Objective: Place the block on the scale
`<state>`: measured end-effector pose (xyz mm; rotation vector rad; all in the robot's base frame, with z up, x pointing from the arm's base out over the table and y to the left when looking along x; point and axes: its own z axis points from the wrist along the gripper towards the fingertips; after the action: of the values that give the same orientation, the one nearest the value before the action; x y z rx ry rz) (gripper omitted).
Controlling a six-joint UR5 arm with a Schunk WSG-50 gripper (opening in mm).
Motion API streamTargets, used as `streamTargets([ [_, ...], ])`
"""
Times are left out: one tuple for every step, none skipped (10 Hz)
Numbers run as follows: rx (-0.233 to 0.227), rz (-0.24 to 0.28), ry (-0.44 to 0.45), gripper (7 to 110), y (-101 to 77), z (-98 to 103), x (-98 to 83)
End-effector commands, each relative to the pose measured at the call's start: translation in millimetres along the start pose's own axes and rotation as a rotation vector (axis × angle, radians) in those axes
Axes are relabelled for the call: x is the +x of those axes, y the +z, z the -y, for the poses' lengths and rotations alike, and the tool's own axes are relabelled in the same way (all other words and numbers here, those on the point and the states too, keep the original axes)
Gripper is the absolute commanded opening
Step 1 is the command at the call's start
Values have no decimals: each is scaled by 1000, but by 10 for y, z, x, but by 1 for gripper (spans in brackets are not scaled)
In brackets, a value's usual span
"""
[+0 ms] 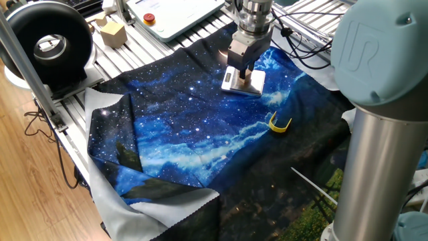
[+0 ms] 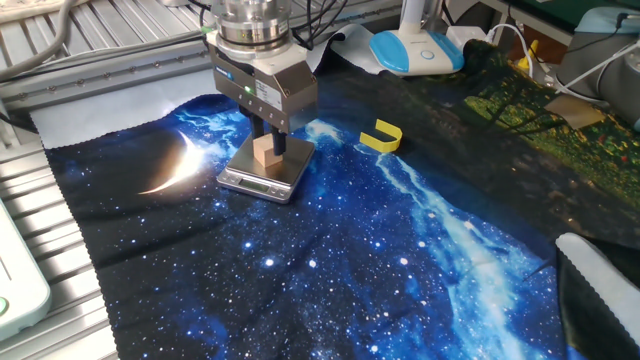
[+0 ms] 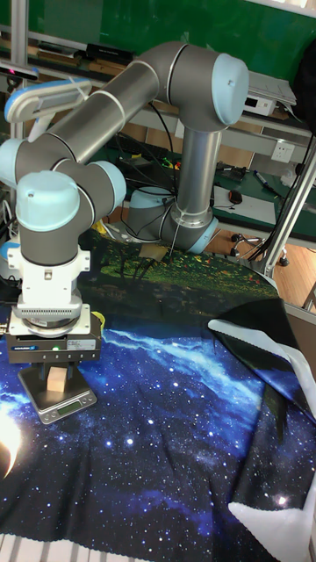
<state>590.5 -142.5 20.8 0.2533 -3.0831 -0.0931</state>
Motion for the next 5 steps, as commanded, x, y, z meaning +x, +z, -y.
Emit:
streamTargets([
  [-34,-9,-16,44,-23,-63,26],
  [-68,-10,-9,44,-74,-166,23],
  [-76,-20,1,66,-144,-213,29],
  [-77,-26,9,66,-203,-239,18],
  [-75,-26,10,66,-243,-249,-7],
])
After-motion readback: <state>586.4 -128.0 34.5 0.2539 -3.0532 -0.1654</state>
